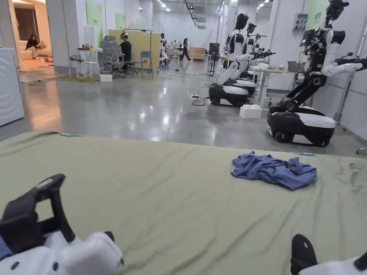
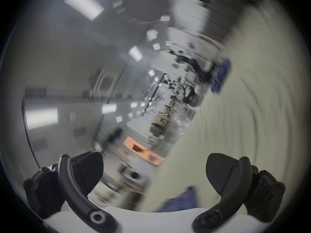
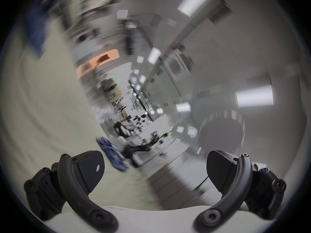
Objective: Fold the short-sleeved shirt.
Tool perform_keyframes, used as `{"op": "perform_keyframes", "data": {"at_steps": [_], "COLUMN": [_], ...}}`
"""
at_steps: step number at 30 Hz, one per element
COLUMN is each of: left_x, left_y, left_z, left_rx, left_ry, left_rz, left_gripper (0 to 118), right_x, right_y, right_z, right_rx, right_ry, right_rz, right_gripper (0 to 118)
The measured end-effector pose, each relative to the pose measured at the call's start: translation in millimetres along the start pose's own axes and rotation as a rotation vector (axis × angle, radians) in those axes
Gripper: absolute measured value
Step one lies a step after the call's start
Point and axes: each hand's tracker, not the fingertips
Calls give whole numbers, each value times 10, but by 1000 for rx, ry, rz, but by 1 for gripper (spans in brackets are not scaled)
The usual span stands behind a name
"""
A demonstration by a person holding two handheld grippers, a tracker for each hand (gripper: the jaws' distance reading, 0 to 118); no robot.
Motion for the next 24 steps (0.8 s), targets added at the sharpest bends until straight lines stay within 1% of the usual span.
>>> {"op": "perform_keyframes", "data": {"at_steps": [1,3,4,5,6,7,8,9,10,11,12,14,16,17,20,24], "left_x": [-74,-279,-352,-428,-491,-522,-536,-526,-524,-519,-483,-422,-340,-312,-285,-273], "left_y": [25,50,32,-6,-7,-49,-104,-142,-160,-161,-120,-59,-13,-3,-5,1], "left_z": [-11,-46,-51,-48,-22,1,28,47,50,33,14,-17,-11,-6,3,-7], "left_rx": [-22,-50,-55,-49,-27,-7,7,12,14,8,-17,-62,-70,-69,-62,-54], "left_ry": [-5,-1,8,25,45,63,87,97,96,75,35,7,-13,-33,-97,-117], "left_rz": [153,510,650,809,960,1069,1168,1211,1221,1170,1102,958,885,885,949,966], "left_gripper": [118,118,118,118,118,118,118,118,118,118,118,118,118,118,118,118], "right_x": [91,300,376,447,490,496,466,434,403,381,378,368,366,355,369,377], "right_y": [9,-12,-57,-135,-224,-205,-229,-247,-251,-190,-171,-134,-38,-13,-56,-79], "right_z": [-27,-54,-59,-61,-56,-23,4,23,40,59,65,71,65,71,36,24], "right_rx": [-43,-135,-168,-197,-221,-238,-263,-272,-259,-249,-244,-238,-231,-226,-225,-228], "right_ry": [0,25,37,58,70,74,51,41,38,49,74,100,103,101,107,116], "right_rz": [-156,-526,-681,-860,-1009,-1076,-1071,-1033,-988,-956,-947,-954,-964,-971,-994,-984], "right_gripper": [118,118,118,118,118,118,118,118,118,118,118,118,118,118,118,118]}}
